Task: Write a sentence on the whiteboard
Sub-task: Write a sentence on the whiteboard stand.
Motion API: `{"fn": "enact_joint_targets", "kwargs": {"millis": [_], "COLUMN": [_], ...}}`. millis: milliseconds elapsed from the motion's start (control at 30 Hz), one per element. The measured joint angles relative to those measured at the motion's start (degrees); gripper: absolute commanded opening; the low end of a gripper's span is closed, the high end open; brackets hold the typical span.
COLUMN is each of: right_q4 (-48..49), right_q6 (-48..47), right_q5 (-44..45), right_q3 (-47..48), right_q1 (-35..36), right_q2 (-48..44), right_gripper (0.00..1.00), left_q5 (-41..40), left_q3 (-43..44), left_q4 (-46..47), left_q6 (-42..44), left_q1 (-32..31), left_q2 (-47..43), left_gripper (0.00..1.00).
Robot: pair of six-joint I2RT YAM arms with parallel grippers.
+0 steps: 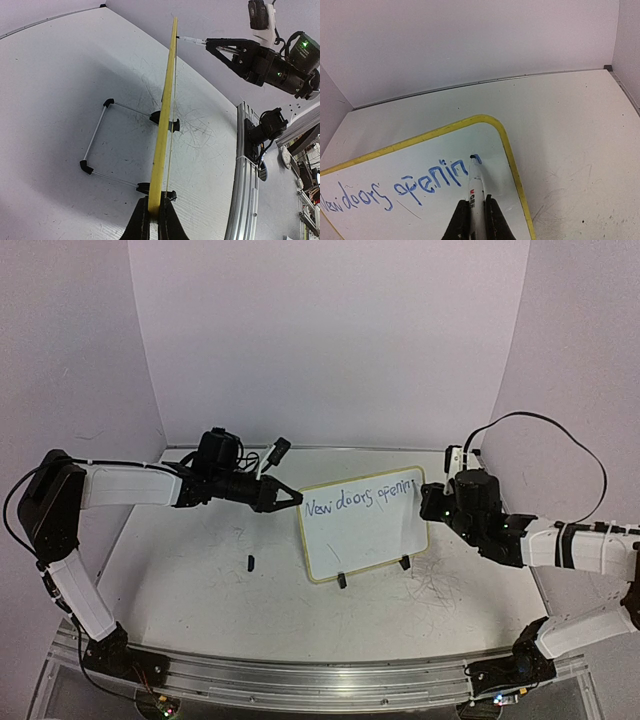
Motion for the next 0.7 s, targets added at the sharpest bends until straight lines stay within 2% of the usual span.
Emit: {"fn": "enact_joint_targets", "kwargs": {"millis": [700], "right_q4": [-1.4], "right_q6": [1.8], "right_q5": [-0.5], "right_q3": [-1.7], "right_q1": [0.0], "right_q2": [-0.9], "right_gripper": [0.00], "left_q5": [0.0], "left_q3": [0.0], "left_q4": [0.0], "left_q6": [0.0], "left_q1": [0.0], "left_q2": [0.0], "left_gripper": [0.00]}}
